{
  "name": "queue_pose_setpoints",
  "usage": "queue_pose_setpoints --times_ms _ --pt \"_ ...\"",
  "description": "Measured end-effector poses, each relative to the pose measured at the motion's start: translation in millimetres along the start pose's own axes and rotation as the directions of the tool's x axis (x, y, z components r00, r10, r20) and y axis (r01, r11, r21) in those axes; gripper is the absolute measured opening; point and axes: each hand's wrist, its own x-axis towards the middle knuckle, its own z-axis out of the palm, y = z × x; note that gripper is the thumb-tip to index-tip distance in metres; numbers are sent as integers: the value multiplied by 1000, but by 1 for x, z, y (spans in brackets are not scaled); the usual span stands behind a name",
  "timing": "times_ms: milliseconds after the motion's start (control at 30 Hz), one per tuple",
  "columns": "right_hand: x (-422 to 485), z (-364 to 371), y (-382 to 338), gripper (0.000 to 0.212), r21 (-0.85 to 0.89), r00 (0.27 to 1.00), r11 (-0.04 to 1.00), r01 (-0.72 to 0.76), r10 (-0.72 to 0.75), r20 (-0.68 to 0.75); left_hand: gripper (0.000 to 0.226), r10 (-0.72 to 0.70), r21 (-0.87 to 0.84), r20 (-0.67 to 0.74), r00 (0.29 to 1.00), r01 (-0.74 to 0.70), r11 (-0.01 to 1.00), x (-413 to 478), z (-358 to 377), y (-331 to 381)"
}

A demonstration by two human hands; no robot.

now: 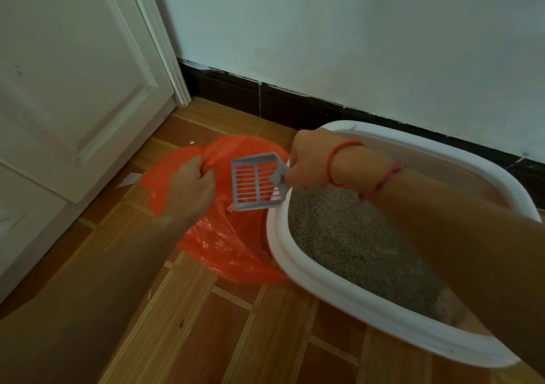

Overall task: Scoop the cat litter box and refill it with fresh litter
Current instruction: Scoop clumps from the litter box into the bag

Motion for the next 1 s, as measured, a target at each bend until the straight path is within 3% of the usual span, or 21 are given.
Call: queue_pose_setpoints --times_ms 200,333,567,733,900,1000 --pt "-19 -12 60 20 229 993 969 -97 108 -37 25 -30 33 17 999 29 999 -5 2 6" --pt "-36 -8 102 12 276 971 939 -208 232 -58 23 -33 101 0 999 33 994 -10 9 8" --pt "-64 4 154 26 306 924 884 -353 381 -35 26 -1 156 28 1000 -4 988 -19 23 16" --pt "-72 10 179 23 -40 904 905 -424 420 -82 26 4 162 42 999 -10 987 -21 31 22" --pt "-88 5 205 13 -277 855 809 -519 492 -166 28 27 154 56 998 -35 987 -28 33 30" --pt "-96 0 221 22 -338 804 731 -593 560 -200 29 30 149 66 997 -39 988 -28 35 29"
